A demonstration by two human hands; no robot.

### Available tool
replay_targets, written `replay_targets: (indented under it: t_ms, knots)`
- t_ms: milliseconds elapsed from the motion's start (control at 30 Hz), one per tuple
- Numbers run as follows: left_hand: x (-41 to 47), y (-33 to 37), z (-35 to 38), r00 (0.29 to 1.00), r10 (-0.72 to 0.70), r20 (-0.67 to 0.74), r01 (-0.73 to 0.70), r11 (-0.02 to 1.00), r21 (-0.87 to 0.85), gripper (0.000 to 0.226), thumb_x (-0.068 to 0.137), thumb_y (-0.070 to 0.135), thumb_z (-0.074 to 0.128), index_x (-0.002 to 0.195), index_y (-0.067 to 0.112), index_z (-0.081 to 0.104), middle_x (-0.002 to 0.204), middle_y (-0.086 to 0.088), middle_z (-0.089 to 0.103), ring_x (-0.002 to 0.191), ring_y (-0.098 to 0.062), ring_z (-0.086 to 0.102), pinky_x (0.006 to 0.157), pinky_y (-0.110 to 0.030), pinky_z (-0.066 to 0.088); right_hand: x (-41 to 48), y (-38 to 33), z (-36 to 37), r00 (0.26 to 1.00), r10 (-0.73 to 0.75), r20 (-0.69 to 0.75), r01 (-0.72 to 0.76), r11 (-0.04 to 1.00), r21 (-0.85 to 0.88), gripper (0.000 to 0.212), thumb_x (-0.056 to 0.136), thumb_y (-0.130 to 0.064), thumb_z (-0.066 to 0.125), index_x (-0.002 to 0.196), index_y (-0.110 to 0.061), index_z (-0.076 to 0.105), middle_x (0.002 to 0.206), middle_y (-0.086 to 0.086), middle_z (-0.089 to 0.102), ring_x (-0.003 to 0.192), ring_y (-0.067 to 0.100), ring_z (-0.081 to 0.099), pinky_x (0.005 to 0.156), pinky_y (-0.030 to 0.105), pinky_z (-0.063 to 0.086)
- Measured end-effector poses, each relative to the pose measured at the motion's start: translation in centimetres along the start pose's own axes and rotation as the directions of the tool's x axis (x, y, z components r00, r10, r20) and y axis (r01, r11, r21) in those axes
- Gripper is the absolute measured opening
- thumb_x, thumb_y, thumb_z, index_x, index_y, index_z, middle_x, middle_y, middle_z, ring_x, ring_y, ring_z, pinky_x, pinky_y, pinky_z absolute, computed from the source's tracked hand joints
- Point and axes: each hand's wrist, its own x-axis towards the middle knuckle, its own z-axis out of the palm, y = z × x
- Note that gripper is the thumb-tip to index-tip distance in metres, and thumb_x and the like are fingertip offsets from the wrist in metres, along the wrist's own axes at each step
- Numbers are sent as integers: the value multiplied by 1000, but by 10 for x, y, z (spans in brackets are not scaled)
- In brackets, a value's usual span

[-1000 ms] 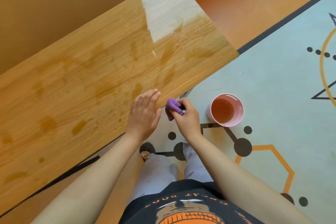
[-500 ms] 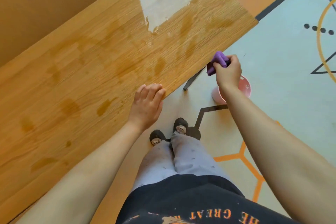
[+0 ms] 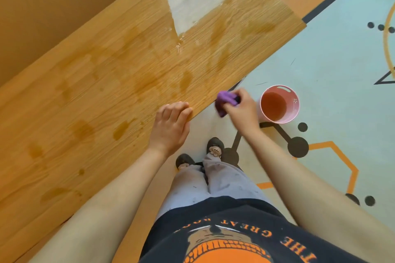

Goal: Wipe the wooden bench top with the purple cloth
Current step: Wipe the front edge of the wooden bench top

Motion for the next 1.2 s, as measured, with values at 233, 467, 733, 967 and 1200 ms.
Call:
replay_targets:
  t_ms: [233, 467, 733, 967, 1200]
  knots:
    - [-1, 1, 1, 999, -14, 32, 14, 1000, -7, 40, 88, 24, 57, 126, 14, 49, 130, -9, 51, 120, -27, 44, 104, -44, 33, 41, -6, -25, 940, 109, -322, -91, 993, 72, 20, 80, -11, 57, 76, -25, 43, 64, 2, 64, 53, -3, 59, 49, 6, 37]
    - [-2, -6, -11, 999, 35, 5, -34, 992, -120, 36, 91, 25, 53, 125, 12, 56, 129, -8, 56, 125, -24, 45, 108, -41, 26, -53, -5, 64, 987, 68, -146, -49, 991, 126, 24, 85, -15, 63, 76, -28, 45, 72, -1, 62, 63, 1, 61, 52, 6, 42]
    - [-132, -64, -41, 981, -136, -141, 115, 982, -152, 43, 87, 21, 54, 128, 9, 50, 128, -8, 55, 125, -22, 42, 110, -41, 23, -153, -9, 166, 998, 17, -56, -17, 1000, 0, 13, 83, -21, 65, 84, -20, 52, 77, -5, 58, 69, 5, 56, 55, 17, 40]
    - [-176, -106, -39, 998, -46, 39, 49, 997, -67, 33, 88, 24, 50, 118, 11, 57, 125, -8, 54, 120, -24, 43, 107, -42, 26, -186, -17, 191, 999, -37, 40, 36, 999, 2, 15, 82, -13, 64, 80, -22, 52, 72, -12, 56, 68, -9, 56, 54, 3, 38]
    - [-177, -106, -31, 998, -36, 43, 36, 999, 13, 36, 87, 28, 45, 119, 12, 51, 125, -10, 52, 120, -26, 42, 103, -43, 29, -103, -26, 115, 950, 98, -296, -92, 995, 36, 10, 88, -15, 57, 92, -18, 47, 73, -4, 60, 64, 5, 61, 51, 7, 41]
